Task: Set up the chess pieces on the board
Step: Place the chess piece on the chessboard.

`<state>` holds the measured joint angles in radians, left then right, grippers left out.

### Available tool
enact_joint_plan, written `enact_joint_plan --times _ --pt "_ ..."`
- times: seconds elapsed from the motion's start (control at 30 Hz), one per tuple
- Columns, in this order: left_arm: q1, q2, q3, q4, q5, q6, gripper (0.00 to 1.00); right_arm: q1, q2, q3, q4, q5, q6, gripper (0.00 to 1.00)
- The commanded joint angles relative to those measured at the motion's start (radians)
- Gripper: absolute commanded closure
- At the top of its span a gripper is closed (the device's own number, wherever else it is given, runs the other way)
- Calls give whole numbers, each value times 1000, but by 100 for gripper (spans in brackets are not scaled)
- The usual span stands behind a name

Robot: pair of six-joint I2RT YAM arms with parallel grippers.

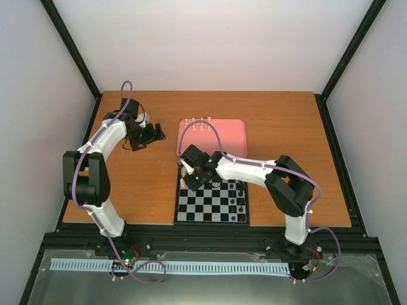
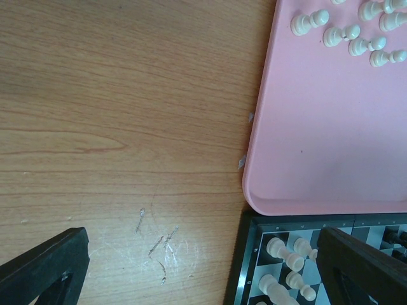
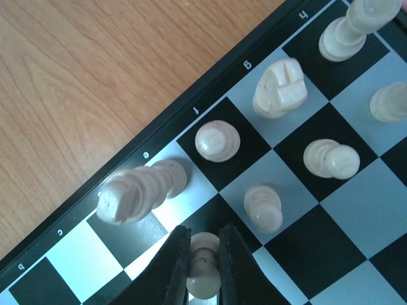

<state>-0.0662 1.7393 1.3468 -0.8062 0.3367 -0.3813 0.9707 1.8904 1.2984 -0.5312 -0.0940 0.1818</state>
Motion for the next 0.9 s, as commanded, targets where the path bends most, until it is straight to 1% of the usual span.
enact_joint_plan --times 0.0,0.53,0.87 --pt "6 -29 9 7 -2 10 0 5 34 44 -13 20 8 94" --pt "7 -33 6 13 2 12 0 2 72 79 -54 19 8 94" --pt "6 -29 6 13 4 12 0 -3 90 95 -77 41 14 91"
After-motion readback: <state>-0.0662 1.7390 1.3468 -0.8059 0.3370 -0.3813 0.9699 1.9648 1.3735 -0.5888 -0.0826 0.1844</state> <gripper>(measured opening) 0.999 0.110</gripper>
